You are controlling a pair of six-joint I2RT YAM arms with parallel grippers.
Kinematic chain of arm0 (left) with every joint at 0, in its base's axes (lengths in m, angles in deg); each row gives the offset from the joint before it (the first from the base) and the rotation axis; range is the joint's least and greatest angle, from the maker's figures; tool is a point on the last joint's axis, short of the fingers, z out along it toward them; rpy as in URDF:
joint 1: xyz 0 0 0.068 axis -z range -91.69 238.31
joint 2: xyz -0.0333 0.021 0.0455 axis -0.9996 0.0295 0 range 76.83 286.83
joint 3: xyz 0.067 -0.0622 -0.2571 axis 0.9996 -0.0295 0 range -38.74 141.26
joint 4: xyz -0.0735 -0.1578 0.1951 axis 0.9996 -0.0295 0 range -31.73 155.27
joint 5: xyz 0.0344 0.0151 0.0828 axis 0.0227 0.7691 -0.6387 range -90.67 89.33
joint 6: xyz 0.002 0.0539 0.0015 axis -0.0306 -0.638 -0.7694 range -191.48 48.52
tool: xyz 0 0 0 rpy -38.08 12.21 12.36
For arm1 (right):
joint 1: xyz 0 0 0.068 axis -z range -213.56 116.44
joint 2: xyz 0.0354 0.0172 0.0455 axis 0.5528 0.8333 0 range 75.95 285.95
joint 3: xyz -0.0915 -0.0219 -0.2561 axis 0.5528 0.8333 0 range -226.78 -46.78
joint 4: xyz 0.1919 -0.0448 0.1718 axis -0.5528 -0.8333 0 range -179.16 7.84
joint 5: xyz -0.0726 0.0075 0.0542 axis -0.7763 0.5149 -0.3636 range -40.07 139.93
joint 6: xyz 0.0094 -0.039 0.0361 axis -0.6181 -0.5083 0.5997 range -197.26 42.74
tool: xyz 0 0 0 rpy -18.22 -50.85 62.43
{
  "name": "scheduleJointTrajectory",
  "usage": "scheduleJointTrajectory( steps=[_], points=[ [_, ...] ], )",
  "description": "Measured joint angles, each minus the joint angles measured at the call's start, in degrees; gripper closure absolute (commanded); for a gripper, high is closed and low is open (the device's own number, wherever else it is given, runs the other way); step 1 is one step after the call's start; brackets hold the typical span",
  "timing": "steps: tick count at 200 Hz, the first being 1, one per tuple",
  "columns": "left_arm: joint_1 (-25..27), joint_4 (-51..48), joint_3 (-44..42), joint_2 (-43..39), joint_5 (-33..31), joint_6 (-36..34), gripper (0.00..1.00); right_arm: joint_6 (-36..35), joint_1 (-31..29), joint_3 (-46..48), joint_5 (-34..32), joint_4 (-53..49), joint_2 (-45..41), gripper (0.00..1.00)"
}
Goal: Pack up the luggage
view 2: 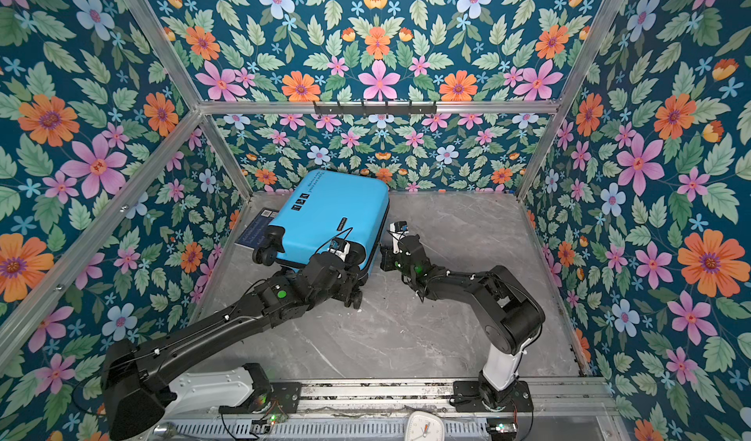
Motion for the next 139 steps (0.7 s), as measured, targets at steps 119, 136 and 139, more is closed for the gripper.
scheduleJointTrajectory(
  steps=[119, 136, 139],
  points=[
    [7.45, 3.87, -0.26, 2.10, 1.51, 1.27, 1.00, 0.72, 14.10, -10.86, -2.69, -2.38, 8.22, 1.00],
    [8.04, 4.55, -0.55, 1.99, 2.12, 1.27, 1.00, 1.03, 16.90, -13.49, -1.36, -3.76, 9.94, 1.00],
    [8.17, 4.72, -0.68, 1.92, 2.32, 1.25, 1.00, 1.16, 17.33, -13.97, -0.96, -3.98, 10.29, 1.00]
  ],
)
